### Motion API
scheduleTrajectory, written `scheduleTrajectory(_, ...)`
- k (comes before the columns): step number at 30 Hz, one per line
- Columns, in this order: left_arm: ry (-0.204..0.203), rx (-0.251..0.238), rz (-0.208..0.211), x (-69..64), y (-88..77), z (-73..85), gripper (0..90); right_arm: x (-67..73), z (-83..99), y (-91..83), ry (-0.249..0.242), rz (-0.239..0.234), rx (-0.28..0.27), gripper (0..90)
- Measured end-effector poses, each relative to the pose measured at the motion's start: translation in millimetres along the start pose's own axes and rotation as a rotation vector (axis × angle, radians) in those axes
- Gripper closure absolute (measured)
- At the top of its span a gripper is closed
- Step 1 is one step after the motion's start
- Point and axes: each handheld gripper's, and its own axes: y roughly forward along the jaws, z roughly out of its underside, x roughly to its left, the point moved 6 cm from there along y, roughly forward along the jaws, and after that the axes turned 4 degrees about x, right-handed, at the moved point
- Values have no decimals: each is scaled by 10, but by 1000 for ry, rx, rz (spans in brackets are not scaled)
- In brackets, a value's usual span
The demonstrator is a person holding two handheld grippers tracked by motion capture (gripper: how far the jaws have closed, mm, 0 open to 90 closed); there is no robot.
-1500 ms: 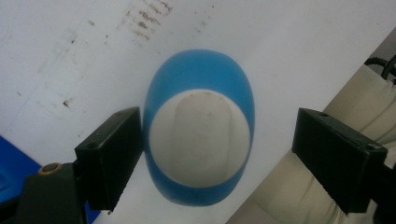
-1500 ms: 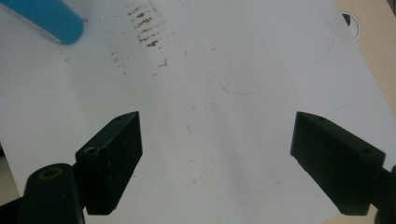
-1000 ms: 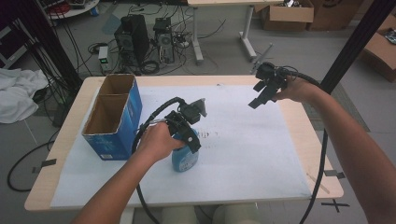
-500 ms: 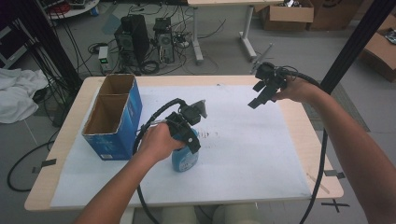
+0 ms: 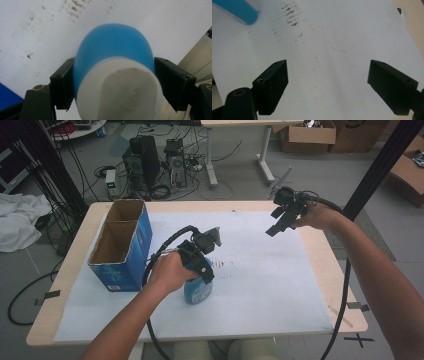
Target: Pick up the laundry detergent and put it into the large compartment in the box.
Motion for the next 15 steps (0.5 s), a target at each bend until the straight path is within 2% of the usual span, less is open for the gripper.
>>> scheduleTrajectory(15,-7,-7,-11,14,15,-7,301,2,9,9,0,-1,1,167)
